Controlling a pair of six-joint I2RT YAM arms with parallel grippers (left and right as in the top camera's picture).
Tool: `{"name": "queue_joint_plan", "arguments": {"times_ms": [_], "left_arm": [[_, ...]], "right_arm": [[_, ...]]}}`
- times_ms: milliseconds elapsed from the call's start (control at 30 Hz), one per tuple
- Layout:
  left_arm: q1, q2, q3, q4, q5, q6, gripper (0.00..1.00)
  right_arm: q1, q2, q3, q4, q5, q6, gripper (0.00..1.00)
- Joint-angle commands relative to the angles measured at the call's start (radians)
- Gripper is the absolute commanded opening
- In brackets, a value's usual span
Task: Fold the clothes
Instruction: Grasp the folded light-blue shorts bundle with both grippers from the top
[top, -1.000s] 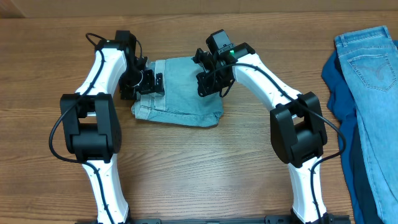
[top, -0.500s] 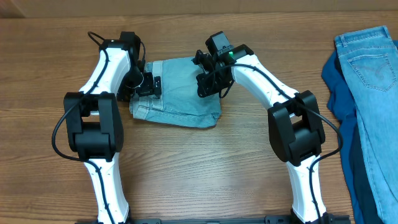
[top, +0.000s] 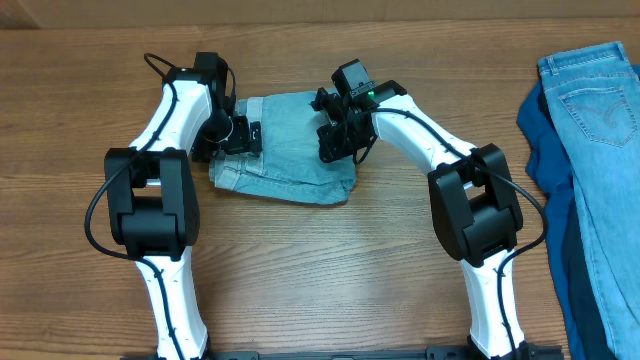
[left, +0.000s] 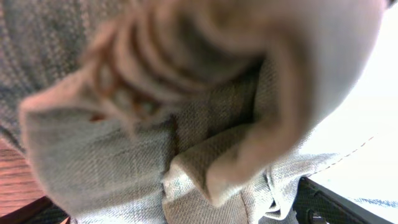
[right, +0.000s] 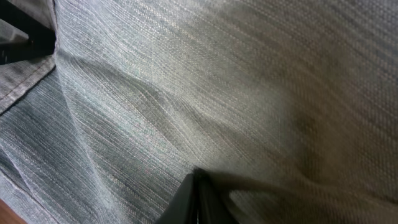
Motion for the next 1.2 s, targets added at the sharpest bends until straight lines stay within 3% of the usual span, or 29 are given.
{"name": "queue_joint_plan", "arguments": {"times_ms": [0,133,300,367,433,467,567,633,800,1067,1133,1167], "left_arm": [[-0.054,0.034,-0.037,0.052,0.172,0.005,0.9],[-0.057,0.034,-0.03,0.069,0.298,0.051,0.55],[-0.052,0.032,-0.014,0.068,0.379,0.051,0.48],[-0.051,0.032,-0.003,0.069,0.413,0.071,0.49],[-0.051,0.032,-0.002,0.069,0.425,0.082,0.62],[-0.051,0.032,-0.002,0.068,0.424,0.085,0.64],[-0.051,0.032,-0.002,0.069,0.424,0.085,0.91],[-0.055,0.032,-0.002,0.069,0.424,0.085,1.0],[-0.091,0.034,-0.006,0.08,0.383,0.123,1.0],[-0.161,0.034,-0.013,0.1,0.12,-0.009,0.99],[-0.173,0.034,-0.027,0.122,0.106,-0.023,0.95],[-0.182,0.034,-0.043,0.14,0.105,-0.033,0.87]], "right_arm": [[-0.003,0.012,-0.01,0.005,-0.011,0.004,0.04],[-0.003,0.012,-0.01,0.004,-0.011,0.003,0.04],[-0.003,0.012,-0.01,0.003,-0.011,0.003,0.04],[-0.003,0.012,-0.01,0.003,-0.011,0.003,0.04],[-0.003,0.012,-0.01,0.003,-0.011,0.003,0.04],[-0.003,0.012,-0.01,0.003,-0.011,0.003,0.04],[-0.003,0.012,-0.01,0.002,-0.011,0.003,0.04],[-0.003,0.014,-0.01,0.003,-0.011,0.004,0.04],[-0.003,0.026,-0.01,0.015,-0.01,0.04,0.04],[-0.003,0.027,-0.01,0.024,-0.011,0.106,0.04],[-0.001,0.027,-0.01,0.027,-0.024,0.106,0.04],[-0.001,0.027,-0.01,0.029,-0.026,0.106,0.04]]}}
